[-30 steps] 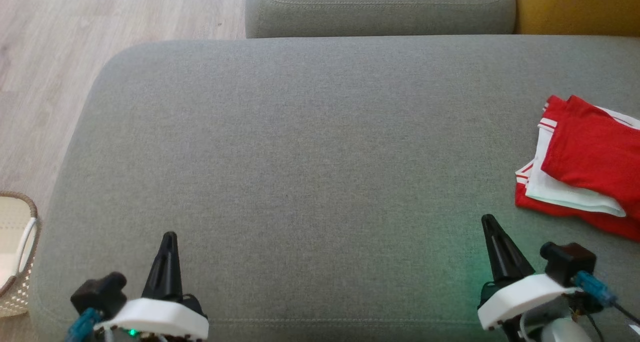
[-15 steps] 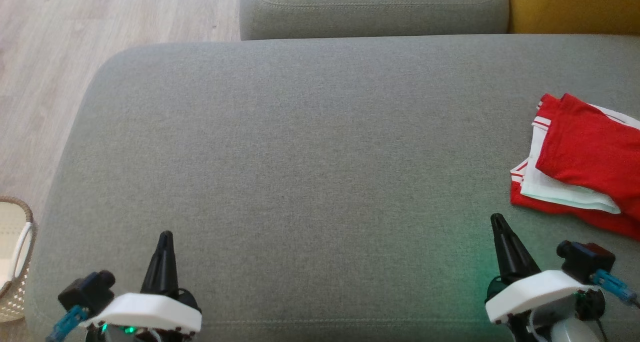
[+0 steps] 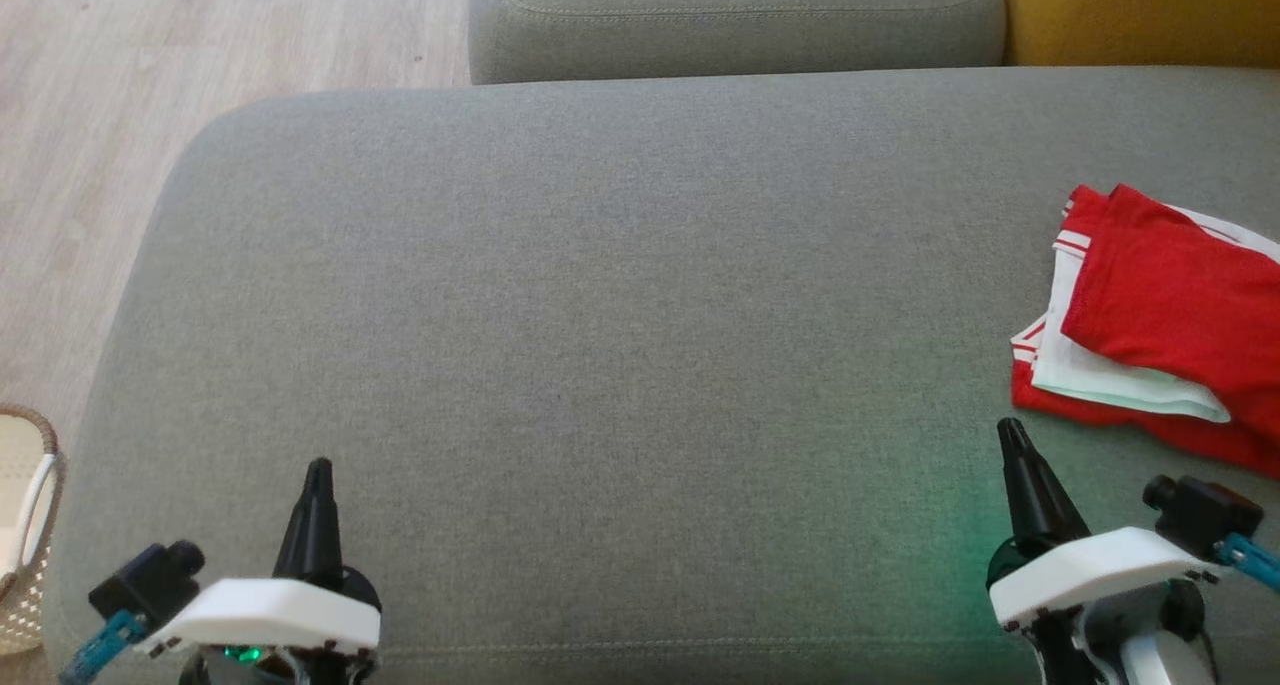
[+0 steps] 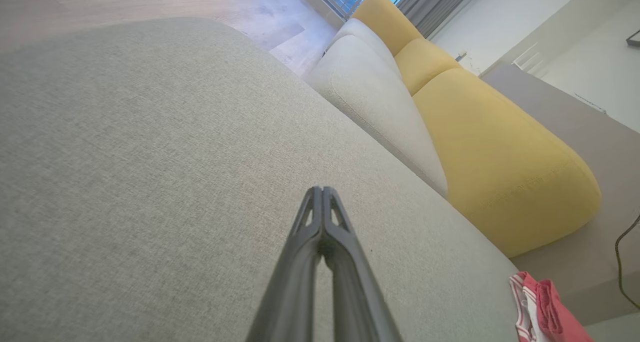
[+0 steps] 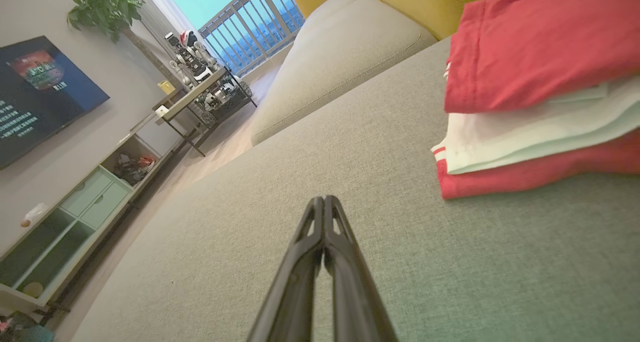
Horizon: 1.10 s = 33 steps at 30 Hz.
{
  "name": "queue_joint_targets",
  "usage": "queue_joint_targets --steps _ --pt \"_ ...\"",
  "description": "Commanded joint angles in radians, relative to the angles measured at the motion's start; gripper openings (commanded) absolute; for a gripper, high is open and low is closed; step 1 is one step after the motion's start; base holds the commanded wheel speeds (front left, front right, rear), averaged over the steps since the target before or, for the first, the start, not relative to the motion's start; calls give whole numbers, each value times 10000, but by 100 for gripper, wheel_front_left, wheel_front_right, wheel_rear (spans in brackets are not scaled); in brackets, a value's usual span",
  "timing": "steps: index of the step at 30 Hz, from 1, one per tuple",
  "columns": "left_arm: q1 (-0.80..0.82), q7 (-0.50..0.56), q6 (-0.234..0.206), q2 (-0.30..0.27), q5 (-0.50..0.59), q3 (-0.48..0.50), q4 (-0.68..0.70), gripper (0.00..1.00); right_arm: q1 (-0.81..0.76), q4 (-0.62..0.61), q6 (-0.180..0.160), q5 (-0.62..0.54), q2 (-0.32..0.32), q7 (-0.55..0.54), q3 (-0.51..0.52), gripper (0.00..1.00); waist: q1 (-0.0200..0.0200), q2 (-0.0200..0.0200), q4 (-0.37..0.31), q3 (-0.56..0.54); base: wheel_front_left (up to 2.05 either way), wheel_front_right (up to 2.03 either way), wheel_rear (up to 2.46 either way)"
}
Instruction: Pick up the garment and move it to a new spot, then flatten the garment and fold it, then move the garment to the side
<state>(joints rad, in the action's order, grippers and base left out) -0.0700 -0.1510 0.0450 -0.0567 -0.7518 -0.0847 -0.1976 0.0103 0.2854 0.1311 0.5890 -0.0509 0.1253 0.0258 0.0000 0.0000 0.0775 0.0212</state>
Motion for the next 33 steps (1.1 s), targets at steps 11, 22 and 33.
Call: queue_joint_targets --steps 11,22,33 --pt "709 316 160 -161 -1321 368 185 0 525 -356 -2 1521 -14 -336 112 0 0 0 -105 -24 0 0 0" --pt "869 623 268 -174 -2501 552 87 0 595 -364 -2 2867 -13 -653 230 0 0 0 -209 -49 0 0 0" --pt "1031 939 377 -180 -3676 746 -14 0 665 -372 -2 4217 -11 -971 349 0 0 0 -313 -73 0 0 0"
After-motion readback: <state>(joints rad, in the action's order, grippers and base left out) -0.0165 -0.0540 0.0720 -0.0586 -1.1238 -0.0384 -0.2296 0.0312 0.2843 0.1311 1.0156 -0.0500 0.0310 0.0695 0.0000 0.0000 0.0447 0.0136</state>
